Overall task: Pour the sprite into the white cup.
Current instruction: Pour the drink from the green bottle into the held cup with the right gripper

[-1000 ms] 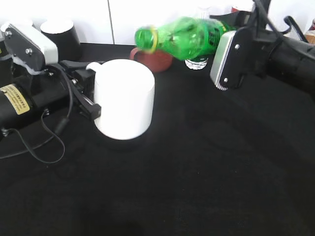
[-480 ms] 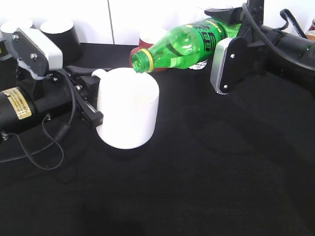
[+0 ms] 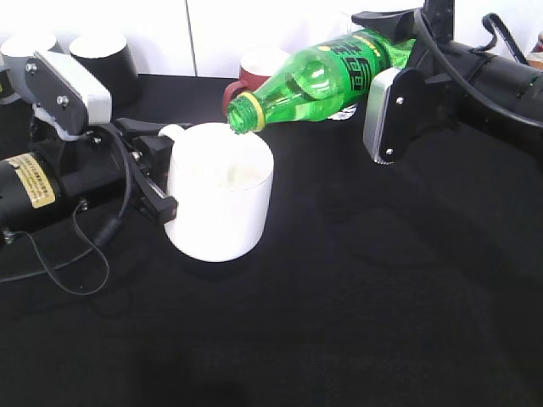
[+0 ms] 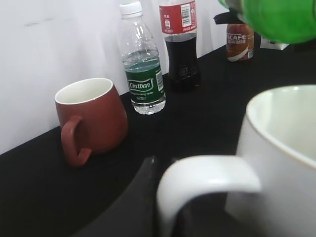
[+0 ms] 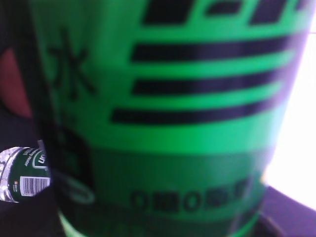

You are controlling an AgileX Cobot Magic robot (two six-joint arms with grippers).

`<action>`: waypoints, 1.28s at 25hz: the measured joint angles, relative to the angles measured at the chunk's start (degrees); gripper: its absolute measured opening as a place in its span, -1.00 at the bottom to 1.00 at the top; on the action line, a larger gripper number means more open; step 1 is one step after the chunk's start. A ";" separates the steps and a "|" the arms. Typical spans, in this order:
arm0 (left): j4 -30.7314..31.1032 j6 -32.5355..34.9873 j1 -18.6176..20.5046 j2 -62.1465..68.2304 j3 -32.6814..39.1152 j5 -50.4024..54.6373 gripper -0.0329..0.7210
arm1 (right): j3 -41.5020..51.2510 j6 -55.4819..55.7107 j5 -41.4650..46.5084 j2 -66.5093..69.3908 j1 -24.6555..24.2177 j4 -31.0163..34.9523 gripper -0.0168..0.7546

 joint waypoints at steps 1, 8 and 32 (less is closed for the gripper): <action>0.05 0.00 0.00 0.00 0.00 0.00 -0.80 | 0.00 -0.19 0.00 0.00 0.00 0.00 0.16; 0.28 0.00 0.00 0.00 0.00 -0.06 -0.80 | 0.00 -2.23 -0.12 0.00 0.00 0.35 0.16; 0.67 0.00 0.00 0.00 0.00 -0.35 -0.80 | -0.75 -4.67 -0.10 0.00 0.00 2.47 0.16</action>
